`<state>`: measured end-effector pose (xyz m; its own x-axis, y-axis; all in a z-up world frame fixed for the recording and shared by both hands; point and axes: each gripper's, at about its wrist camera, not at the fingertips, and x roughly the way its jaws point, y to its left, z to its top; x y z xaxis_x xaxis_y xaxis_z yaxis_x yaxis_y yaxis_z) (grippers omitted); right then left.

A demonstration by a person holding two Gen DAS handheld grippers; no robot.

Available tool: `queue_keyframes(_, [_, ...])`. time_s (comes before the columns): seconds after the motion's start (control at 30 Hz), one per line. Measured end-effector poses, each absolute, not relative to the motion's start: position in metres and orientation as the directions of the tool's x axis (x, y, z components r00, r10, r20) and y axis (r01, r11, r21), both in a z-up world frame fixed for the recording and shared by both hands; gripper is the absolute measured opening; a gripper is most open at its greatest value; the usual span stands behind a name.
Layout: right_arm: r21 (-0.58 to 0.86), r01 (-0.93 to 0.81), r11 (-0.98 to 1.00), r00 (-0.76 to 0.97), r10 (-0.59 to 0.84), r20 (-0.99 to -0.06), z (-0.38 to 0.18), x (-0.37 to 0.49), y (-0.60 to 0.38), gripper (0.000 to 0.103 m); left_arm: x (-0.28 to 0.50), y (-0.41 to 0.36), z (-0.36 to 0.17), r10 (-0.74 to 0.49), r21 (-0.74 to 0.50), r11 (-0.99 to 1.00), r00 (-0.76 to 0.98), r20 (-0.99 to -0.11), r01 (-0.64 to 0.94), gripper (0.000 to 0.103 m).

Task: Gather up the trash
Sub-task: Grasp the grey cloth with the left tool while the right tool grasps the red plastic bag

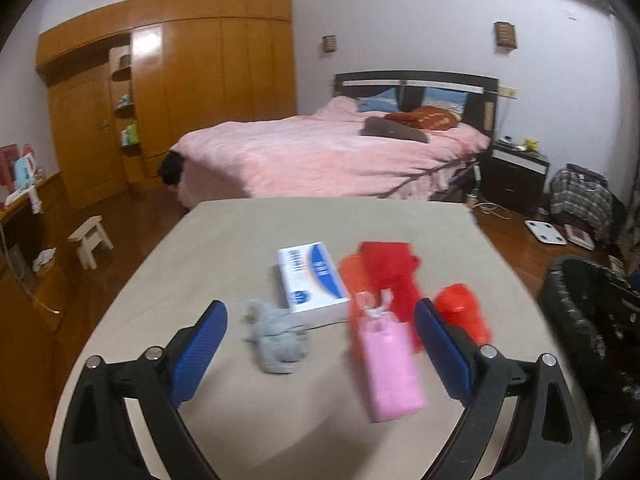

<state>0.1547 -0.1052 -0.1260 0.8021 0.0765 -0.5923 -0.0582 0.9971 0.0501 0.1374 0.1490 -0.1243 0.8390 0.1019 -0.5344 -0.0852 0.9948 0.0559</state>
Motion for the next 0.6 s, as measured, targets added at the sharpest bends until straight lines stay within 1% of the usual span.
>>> queue_keyframes(0.23, [0.027, -0.130, 0.991, 0.784, 0.120, -0.609, -0.140, 0.175, -0.049, 0.097, 0.139, 0.183, -0.141, 0.163, 0.067, 0.986, 0.810, -0.563, -0.151, 0.092])
queue_keyframes(0.4, [0.026, -0.131, 0.991, 0.774, 0.118, -0.622, -0.155, 0.195, -0.028, 0.097, 0.143, 0.197, -0.154, 0.172, 0.066, 0.984, 0.788, -0.591, -0.165, 0.092])
queue_keyframes(0.5, [0.020, -0.129, 0.991, 0.769, 0.113, -0.629, -0.162, 0.203, -0.024, 0.097, 0.151, 0.201, -0.160, 0.167, 0.063, 0.985, 0.773, -0.612, -0.163, 0.090])
queue_keyframes(0.6, [0.015, -0.125, 0.992, 0.766, 0.106, -0.634, -0.167, 0.212, -0.020, 0.097, 0.160, 0.204, -0.165, 0.151, 0.045, 0.986, 0.763, -0.629, -0.158, 0.081])
